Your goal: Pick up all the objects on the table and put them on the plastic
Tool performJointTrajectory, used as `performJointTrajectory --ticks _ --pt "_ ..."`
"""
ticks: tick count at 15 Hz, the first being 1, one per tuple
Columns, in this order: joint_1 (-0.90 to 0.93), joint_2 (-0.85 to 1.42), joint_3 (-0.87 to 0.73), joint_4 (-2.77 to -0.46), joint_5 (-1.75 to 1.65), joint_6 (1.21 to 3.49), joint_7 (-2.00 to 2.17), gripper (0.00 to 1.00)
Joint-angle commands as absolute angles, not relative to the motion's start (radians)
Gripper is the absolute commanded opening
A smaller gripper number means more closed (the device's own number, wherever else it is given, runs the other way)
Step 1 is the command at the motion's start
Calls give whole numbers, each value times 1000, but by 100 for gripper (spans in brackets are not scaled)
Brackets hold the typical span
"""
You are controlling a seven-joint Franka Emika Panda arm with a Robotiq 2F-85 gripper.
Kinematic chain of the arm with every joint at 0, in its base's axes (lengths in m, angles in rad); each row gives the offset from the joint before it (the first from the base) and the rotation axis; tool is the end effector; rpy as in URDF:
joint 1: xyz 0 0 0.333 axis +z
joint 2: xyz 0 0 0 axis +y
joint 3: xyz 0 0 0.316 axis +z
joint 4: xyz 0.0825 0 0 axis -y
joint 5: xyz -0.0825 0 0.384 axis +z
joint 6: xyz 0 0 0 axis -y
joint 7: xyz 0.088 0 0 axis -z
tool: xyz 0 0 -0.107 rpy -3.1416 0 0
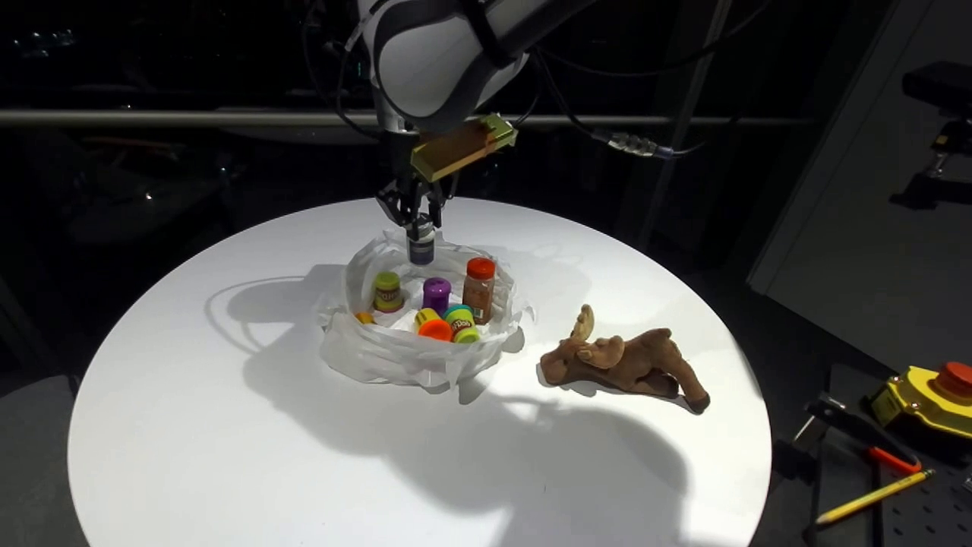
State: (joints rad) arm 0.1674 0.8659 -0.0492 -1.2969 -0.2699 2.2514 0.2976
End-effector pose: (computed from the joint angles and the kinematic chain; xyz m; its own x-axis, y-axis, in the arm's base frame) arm 0.7512 0.0911 0.2319 0.9905 0.0168 0.1365 -0.0148 -0.9737 0.2273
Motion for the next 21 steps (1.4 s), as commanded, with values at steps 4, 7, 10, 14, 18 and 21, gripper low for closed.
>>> performJointTrajectory --ticks 4,7,10,14,18,21 --pt "139 936 -43 -1195 -194 2214 214 20" --pt "125 954 -31 -1188 -162 2214 190 20" --pt "122 971 -28 -1184 -140 2208 177 24" --pt "133 979 -42 -1187 -147 2206 192 84" --pt "154 909 -60 -1256 -169 2222 214 100" --pt "168 773 -72 -1383 -173 2228 241 100"
